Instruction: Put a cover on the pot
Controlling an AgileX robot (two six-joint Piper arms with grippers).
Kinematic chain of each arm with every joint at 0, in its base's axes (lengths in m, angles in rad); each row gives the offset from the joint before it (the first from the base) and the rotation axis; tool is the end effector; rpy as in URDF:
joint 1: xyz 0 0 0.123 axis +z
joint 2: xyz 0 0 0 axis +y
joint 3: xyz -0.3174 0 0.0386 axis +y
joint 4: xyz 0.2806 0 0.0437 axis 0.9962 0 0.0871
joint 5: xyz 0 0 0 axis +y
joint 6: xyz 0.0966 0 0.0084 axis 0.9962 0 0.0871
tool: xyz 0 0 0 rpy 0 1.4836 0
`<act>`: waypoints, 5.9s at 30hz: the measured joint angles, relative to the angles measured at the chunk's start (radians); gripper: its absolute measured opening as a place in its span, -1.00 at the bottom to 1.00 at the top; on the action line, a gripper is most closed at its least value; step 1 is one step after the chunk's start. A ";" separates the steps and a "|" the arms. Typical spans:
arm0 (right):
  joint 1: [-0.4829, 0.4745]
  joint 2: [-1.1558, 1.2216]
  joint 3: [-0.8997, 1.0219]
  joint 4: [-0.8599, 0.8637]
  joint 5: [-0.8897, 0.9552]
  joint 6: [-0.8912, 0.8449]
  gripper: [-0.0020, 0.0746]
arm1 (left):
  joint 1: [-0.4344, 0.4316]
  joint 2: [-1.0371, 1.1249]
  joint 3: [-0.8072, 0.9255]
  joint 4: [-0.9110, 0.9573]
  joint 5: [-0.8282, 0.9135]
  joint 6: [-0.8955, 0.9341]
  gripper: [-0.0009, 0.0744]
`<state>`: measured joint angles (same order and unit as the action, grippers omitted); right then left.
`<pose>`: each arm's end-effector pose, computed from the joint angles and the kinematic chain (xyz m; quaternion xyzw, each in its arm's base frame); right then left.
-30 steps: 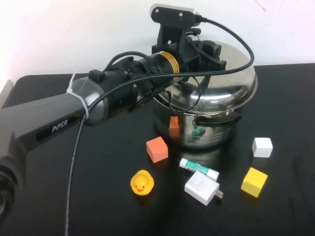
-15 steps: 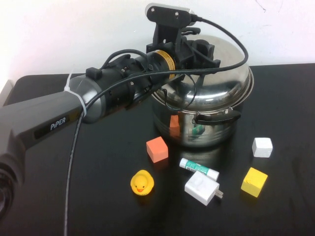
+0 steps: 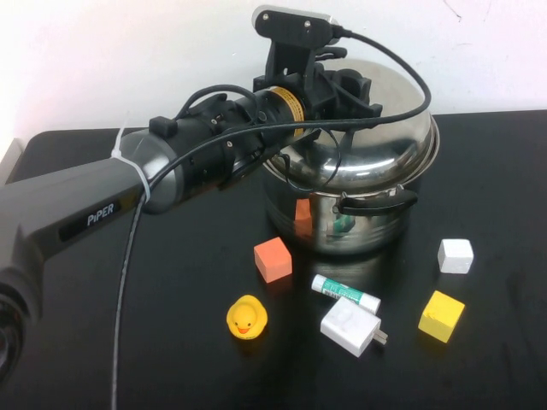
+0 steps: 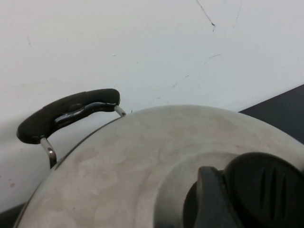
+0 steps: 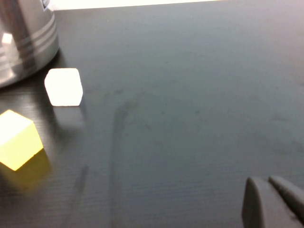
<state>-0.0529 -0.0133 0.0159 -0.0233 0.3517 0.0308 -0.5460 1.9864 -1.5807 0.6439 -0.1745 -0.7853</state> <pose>0.0562 -0.0038 0.1747 0.0270 0.7945 -0.0165 0.6065 0.4506 -0.2856 0.3101 0.1840 0.7446 -0.2557 0.5885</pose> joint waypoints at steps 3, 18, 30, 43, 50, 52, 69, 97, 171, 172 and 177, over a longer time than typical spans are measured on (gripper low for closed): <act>0.000 0.000 0.000 0.000 0.000 0.000 -0.95 | 0.000 0.000 -0.002 0.002 0.004 0.000 -0.09; 0.000 0.000 0.000 0.000 0.000 0.000 -0.95 | 0.002 0.002 -0.080 0.002 0.174 0.000 -0.09; 0.000 0.000 0.000 0.000 0.000 0.000 -0.95 | 0.002 0.007 -0.085 0.002 0.101 -0.024 -0.09; 0.000 0.000 0.000 0.000 0.000 0.000 -0.95 | 0.000 0.007 -0.085 0.041 0.107 -0.026 -0.09; 0.000 0.000 0.000 0.000 0.000 0.000 -0.95 | -0.002 0.007 -0.074 0.041 0.107 -0.032 -0.09; 0.000 0.000 0.000 0.000 0.000 0.000 -0.95 | -0.002 0.011 -0.069 0.041 0.107 -0.035 -0.09; 0.000 0.000 0.000 0.000 0.000 0.000 -0.95 | -0.002 0.035 -0.065 0.047 0.031 -0.134 -0.09; 0.000 0.000 0.000 0.000 0.000 0.000 -0.95 | 0.001 0.031 -0.026 0.210 -0.060 -0.176 -0.09; 0.000 0.000 0.000 0.000 0.000 0.000 -0.95 | -0.104 -1.724 1.164 -0.075 0.765 -0.079 -0.98; 0.000 0.000 0.000 0.000 0.000 0.000 -0.95 | -0.104 -1.728 1.175 -0.077 0.756 -0.079 -0.98; 0.000 0.000 0.000 0.000 0.000 0.000 -0.95 | -0.104 -1.733 1.193 -0.086 0.752 -0.081 -0.98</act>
<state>-0.0529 -0.0133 0.0159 -0.0233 0.3517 0.0308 -0.6497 0.2534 -0.3879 0.5575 0.5774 -0.8664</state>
